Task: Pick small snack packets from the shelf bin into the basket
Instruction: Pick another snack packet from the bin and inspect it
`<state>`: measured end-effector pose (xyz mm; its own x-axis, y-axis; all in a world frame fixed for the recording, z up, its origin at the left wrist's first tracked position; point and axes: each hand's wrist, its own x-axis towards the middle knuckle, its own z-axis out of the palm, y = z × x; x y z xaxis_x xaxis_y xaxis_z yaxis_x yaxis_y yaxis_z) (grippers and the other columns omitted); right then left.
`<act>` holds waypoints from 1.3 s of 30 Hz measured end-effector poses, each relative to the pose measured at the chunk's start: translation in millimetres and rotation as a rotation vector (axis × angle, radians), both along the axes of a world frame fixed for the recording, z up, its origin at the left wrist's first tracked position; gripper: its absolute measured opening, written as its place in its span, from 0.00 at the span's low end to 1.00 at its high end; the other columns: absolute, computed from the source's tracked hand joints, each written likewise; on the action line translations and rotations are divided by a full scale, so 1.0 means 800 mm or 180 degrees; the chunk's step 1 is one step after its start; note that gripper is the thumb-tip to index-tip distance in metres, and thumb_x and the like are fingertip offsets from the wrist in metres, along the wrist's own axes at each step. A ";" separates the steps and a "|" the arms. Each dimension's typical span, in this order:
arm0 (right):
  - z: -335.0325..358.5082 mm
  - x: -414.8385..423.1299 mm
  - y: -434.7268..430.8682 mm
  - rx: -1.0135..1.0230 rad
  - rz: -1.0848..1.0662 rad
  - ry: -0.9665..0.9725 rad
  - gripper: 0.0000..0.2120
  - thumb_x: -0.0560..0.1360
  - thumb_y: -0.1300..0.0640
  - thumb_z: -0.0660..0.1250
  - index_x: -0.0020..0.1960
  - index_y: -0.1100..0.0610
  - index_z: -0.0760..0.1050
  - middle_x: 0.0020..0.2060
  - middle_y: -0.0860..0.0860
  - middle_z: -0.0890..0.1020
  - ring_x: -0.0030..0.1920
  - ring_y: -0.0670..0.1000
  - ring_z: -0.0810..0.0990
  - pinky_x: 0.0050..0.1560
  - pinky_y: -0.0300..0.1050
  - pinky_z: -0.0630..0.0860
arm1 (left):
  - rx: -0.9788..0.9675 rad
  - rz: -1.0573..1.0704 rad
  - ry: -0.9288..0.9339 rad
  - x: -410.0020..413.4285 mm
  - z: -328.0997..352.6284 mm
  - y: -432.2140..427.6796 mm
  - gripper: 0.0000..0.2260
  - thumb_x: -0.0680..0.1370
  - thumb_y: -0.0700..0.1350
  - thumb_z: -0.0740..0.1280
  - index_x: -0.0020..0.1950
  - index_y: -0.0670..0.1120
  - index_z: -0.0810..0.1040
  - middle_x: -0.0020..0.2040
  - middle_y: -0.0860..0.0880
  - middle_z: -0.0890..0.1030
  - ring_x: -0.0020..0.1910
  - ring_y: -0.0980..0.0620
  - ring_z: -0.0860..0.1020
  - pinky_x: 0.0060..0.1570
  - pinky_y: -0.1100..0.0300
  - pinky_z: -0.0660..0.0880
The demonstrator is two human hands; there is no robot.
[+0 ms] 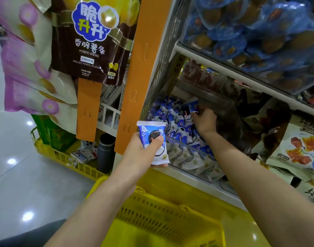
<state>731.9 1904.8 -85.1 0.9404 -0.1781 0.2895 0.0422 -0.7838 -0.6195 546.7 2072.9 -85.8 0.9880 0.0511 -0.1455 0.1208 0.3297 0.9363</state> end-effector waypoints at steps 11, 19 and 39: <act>0.016 0.026 -0.018 -0.0735 0.0395 0.0914 0.18 0.75 0.56 0.68 0.61 0.64 0.73 0.53 0.60 0.79 0.52 0.56 0.78 0.47 0.43 0.71 | -0.0086 0.0030 -0.0023 0.011 -0.001 0.003 0.14 0.77 0.44 0.64 0.62 0.45 0.70 0.54 0.42 0.80 0.48 0.46 0.82 0.37 0.58 0.81; 0.009 0.035 -0.013 -0.0610 0.0414 0.1088 0.18 0.74 0.55 0.68 0.61 0.62 0.73 0.55 0.58 0.78 0.53 0.54 0.77 0.50 0.44 0.71 | 0.0046 0.0042 0.0021 0.012 -0.008 -0.002 0.14 0.77 0.47 0.65 0.62 0.47 0.71 0.53 0.44 0.81 0.47 0.48 0.82 0.35 0.63 0.80; 0.033 -0.108 0.016 0.0456 0.1115 -0.0446 0.09 0.80 0.53 0.55 0.53 0.52 0.74 0.42 0.44 0.79 0.44 0.45 0.78 0.47 0.40 0.73 | 0.0692 -0.0213 -0.0149 0.004 -0.027 -0.016 0.06 0.76 0.48 0.66 0.52 0.54 0.75 0.47 0.56 0.81 0.40 0.66 0.79 0.30 0.79 0.70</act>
<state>645.8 1917.2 -58.7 0.9046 0.0984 0.4148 0.3834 -0.6132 -0.6907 549.6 2060.2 -107.1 0.9957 0.0103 -0.0921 0.0904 0.1122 0.9896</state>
